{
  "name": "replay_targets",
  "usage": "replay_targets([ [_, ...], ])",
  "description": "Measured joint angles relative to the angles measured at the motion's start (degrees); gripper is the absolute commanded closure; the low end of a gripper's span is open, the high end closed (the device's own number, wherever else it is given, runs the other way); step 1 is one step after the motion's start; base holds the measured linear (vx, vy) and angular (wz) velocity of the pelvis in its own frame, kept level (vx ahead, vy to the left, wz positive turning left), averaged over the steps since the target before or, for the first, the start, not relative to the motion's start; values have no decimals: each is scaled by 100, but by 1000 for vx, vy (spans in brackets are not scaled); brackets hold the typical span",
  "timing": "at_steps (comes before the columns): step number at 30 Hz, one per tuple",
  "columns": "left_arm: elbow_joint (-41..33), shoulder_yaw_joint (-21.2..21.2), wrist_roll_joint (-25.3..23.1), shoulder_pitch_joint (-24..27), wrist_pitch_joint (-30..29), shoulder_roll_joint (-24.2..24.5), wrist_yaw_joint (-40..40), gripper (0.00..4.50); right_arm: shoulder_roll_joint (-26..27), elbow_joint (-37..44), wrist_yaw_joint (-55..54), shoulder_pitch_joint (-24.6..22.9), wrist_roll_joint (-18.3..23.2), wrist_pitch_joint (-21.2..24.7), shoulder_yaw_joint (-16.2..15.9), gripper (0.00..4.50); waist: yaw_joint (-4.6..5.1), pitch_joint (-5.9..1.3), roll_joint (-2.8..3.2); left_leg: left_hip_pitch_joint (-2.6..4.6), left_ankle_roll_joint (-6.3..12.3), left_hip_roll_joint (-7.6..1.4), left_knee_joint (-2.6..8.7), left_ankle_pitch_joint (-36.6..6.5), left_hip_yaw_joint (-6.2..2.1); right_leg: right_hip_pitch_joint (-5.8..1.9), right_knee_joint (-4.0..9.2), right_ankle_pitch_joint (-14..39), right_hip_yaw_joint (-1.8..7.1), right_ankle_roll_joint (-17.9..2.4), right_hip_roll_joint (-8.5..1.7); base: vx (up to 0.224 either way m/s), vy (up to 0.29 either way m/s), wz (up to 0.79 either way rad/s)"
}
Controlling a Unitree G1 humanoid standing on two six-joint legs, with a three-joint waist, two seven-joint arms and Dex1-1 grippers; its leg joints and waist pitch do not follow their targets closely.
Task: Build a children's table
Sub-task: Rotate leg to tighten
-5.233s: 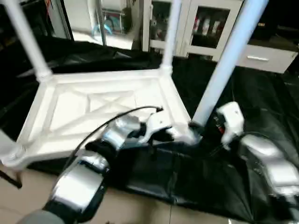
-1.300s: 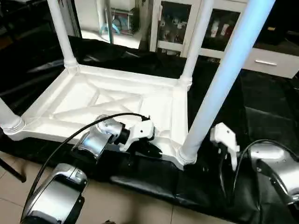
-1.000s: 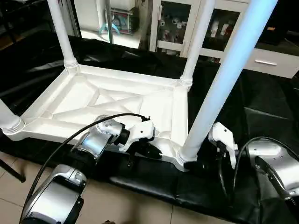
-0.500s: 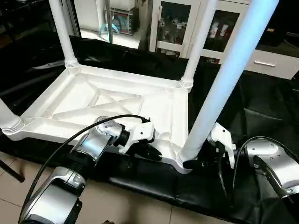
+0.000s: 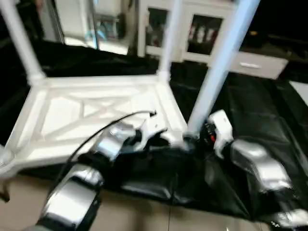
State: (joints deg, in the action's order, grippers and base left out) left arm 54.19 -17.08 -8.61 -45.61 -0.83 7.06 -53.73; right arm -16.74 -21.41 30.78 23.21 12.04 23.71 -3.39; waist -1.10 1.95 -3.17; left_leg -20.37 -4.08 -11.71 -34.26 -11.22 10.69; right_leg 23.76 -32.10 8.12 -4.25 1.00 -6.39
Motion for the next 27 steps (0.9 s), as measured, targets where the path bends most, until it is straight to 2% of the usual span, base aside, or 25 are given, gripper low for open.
replay_targets([
  [2, 330, 38, -53, -190, -20, -209, 566, 450, 467, -316, -898, 228, -41, -12, 236, 194, 53, 1, 2, -11, -1, 6, -7, 1, -23, 4, 8, 0, -10, -1, 2, 0, 0, 0],
  [4, 665, 105, -126, -374, -52, -483, 1159, 450, 961, -669, -1917, 442, -53, -208, 508, 194, 102, 1, 3, -17, -1, 16, -8, 1, -30, 12, 11, -1, -1, -2, 3, 0, 0, 0],
  [7, 896, 152, -146, -493, -59, -708, 1656, 450, 1295, -1087, -2823, 685, -132, -599, 572, 195, 114, -2, 16, -16, -1, 32, -3, 1, -30, 21, 5, -16, 22, -25, 3, 0, 0, 0],
  [12, 1006, 197, -147, -596, -48, -729, 1822, 450, 1521, -1521, -3069, 909, -173, -1098, 703, 195, 104, -2, 19, -18, -3, 36, 10, -2, -30, 26, -4, -72, 26, -65, 3, 0, 0, 0],
  [16, 1092, 201, -158, -654, 85, -718, 1799, 450, 1398, -1544, -2585, 884, -180, -1265, 749, 195, 58, -1, 20, -16, -7, 38, 57, -4, -26, 31, -11, -89, 27, -85, 3, 0, 0, 0],
  [17, 1108, 196, -179, -664, 138, -710, 1780, 450, 1351, -1501, -2505, 855, -172, -1265, 748, 139, 48, -1, 20, -18, -7, 37, 65, -4, -25, 38, -12, -86, 26, -80, 5, 0, 0, 0],
  [20, 1133, 144, -230, -673, 320, -695, 1583, 450, 1123, -1242, -2309, 703, -117, -1179, 712, 119, -59, 5, 30, -19, -5, 33, 75, -3, -20, 51, -19, -80, 26, -70, 8, 0, 0, 0],
  [22, 1132, 125, -230, -668, 414, -653, 1295, 450, 1020, -1013, -2218, 621, -62, -1089, 715, 84, -129, 10, 38, -22, -5, 27, 74, -2, -4, 58, -25, -78, 27, -69, 7, 0, 0, 0],
  [23, 1130, 118, -229, -664, 445, -626, 1187, 450, 969, -914, -2152, 585, -43, -1050, 718, 84, -145, 11, 39, -22, -6, 24, 72, -2, 5, 58, -26, -78, 27, -69, 7, 0, 0, 0],
  [25, 1037, 81, -209, -600, 551, -491, 666, 450, 517, -311, -1487, 291, 88, -801, 646, 67, -229, 14, 45, -16, -6, 10, 69, -2, 42, 53, -26, -78, 32, -68, -3, 0, 0, 0],
  [27, 914, 21, -145, -512, 652, -361, 210, 450, 72, 137, -720, 44, 204, -556, 470, 54, -253, 16, 55, -8, -6, 6, 70, -2, 63, 41, -22, -76, 41, -66, -6, 0, 0, 0],
])
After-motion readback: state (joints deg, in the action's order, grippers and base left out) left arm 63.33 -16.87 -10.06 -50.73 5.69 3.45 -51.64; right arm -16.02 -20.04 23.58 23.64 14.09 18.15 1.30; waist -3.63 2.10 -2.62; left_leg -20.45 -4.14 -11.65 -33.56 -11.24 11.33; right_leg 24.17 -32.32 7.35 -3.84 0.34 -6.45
